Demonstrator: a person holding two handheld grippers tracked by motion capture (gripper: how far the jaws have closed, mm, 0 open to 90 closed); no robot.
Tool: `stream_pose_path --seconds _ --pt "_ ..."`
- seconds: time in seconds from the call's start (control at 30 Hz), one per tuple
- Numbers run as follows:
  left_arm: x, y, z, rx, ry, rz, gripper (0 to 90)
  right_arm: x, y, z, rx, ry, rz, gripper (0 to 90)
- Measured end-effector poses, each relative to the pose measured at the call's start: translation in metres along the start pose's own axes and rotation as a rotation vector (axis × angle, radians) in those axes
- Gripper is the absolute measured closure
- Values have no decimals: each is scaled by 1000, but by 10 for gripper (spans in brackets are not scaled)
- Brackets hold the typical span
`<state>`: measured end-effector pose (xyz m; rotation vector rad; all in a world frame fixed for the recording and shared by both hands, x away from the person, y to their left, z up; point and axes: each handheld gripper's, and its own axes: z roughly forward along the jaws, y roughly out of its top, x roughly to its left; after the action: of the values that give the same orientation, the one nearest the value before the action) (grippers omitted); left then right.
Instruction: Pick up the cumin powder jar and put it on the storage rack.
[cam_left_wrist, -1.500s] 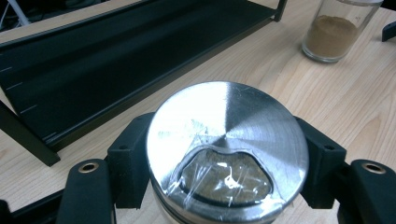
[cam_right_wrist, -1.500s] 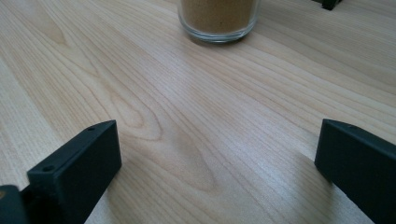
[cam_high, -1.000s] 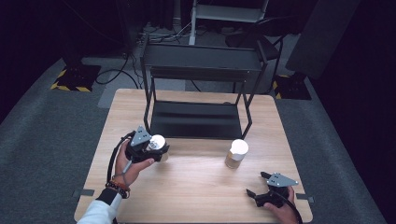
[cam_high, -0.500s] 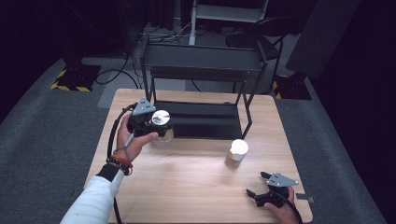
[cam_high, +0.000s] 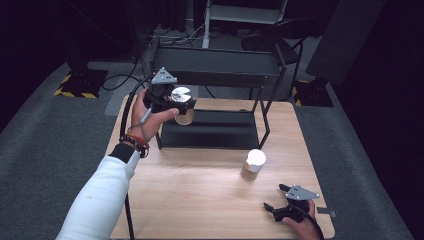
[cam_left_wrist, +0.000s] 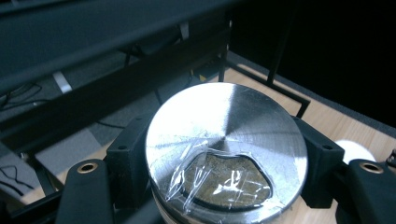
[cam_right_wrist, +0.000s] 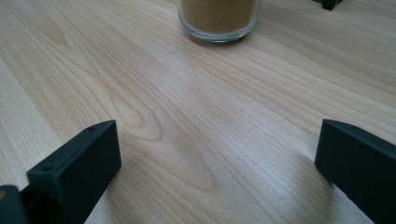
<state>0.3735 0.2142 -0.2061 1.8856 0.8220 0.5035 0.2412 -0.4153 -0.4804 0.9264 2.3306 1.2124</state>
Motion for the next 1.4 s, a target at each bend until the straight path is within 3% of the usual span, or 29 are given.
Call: stream_pose_path --seconds 0.43,0.77,1.0,1.4 --pt "12 50 -4 -57 -19 -9 319 -1 0 -1 0 9 -6 2" --pt "15 81 -7 -96 -5 -18 319 -1 0 -1 1 13 -10 2" --pt "15 106 5 -77 42 -12 319 1 0 -1 2 1 1 2" --pt "28 128 39 -56 66 -25 319 1 0 -1 2 0 2 2"
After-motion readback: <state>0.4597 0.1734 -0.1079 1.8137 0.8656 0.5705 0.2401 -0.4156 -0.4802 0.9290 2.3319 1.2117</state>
